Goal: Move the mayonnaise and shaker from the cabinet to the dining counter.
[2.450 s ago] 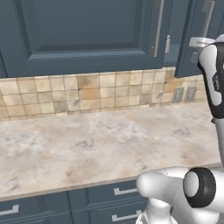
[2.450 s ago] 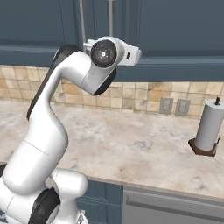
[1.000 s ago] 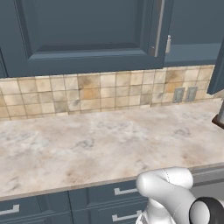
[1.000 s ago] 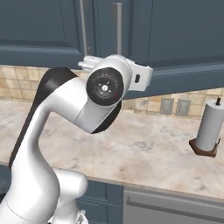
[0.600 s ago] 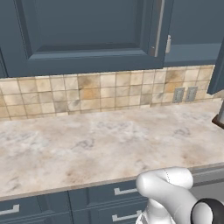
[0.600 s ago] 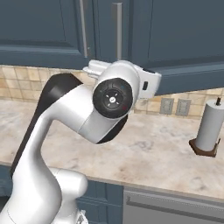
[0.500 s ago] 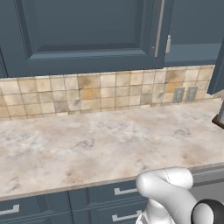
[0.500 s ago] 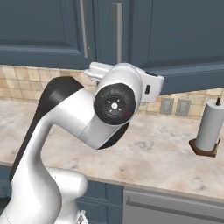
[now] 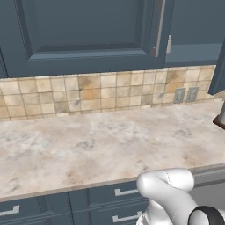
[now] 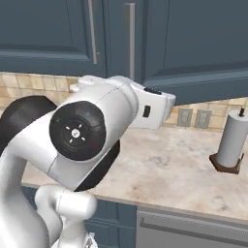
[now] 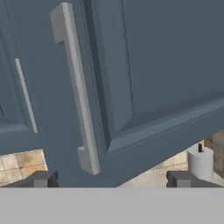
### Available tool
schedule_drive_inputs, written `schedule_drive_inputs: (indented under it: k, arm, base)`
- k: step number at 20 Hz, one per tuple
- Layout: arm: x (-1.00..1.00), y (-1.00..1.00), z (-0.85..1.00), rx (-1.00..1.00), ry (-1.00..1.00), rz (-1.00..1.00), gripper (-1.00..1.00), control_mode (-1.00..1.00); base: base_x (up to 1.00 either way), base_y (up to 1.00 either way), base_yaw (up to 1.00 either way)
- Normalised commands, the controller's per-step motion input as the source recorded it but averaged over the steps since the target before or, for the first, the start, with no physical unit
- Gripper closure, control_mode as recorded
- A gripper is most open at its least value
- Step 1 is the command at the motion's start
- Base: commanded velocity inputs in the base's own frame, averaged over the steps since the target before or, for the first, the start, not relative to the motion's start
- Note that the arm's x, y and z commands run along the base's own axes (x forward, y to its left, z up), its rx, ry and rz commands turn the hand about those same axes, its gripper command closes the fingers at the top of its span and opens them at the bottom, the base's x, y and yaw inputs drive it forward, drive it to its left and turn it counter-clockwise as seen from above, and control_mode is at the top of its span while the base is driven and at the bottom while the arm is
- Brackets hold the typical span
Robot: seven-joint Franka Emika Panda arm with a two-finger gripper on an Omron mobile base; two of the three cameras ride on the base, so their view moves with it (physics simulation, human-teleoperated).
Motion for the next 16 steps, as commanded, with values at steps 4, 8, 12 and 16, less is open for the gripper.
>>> schedule_drive_inputs:
  k: [4, 8, 12, 16]
  arm:
    - [-0.11, 0.84, 0.00, -0.20, 0.07, -0.16, -1.00, -1.00]
    - [0.00, 0.93, 0.00, -0.28, 0.10, -0.09, -1.00, -1.00]
    - [0.01, 0.92, 0.00, -0.31, 0.11, -0.06, -1.00, -1.00]
    - [0.18, 0.65, 0.00, -0.28, 0.12, -0.07, -1.00, -1.00]
  base:
    - [0.00, 0.00, 0.00]
    - [0.00, 0.00, 0.00]
    - [0.00, 0.00, 0.00]
    - [0.00, 0.00, 0.00]
